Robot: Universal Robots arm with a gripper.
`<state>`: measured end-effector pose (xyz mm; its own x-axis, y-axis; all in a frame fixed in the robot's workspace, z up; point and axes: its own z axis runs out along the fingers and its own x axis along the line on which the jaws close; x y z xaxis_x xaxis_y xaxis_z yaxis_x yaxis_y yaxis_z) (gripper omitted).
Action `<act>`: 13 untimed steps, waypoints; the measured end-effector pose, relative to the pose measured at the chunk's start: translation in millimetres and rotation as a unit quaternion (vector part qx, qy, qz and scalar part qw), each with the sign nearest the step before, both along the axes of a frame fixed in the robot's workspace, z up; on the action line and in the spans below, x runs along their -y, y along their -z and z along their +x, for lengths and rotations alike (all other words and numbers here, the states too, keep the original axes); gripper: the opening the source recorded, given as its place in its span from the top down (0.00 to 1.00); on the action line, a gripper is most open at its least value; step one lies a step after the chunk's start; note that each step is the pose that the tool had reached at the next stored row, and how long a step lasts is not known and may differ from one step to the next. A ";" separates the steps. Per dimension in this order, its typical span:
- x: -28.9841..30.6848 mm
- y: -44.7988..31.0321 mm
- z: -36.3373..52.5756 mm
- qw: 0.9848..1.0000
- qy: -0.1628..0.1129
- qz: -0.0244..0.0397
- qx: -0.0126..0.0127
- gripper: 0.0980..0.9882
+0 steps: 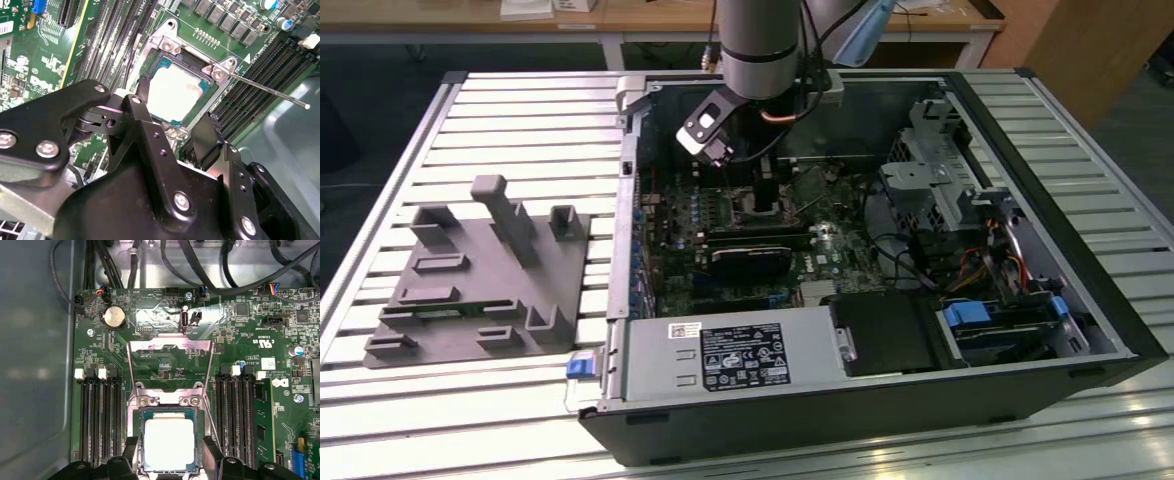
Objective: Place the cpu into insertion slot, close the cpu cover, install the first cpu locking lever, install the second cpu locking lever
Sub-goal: 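Place the cpu into insertion slot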
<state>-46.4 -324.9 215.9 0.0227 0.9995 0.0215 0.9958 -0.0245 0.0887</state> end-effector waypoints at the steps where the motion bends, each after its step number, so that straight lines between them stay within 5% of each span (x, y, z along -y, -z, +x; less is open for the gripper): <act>1: 0.0 -0.6 0.0 1.000 0.000 0.000 0.000 0.42; 12: 0.0 -0.8 0.0 1.000 0.000 0.000 0.000 0.44; 13: 0.0 -0.8 0.0 1.000 0.000 0.000 0.000 0.51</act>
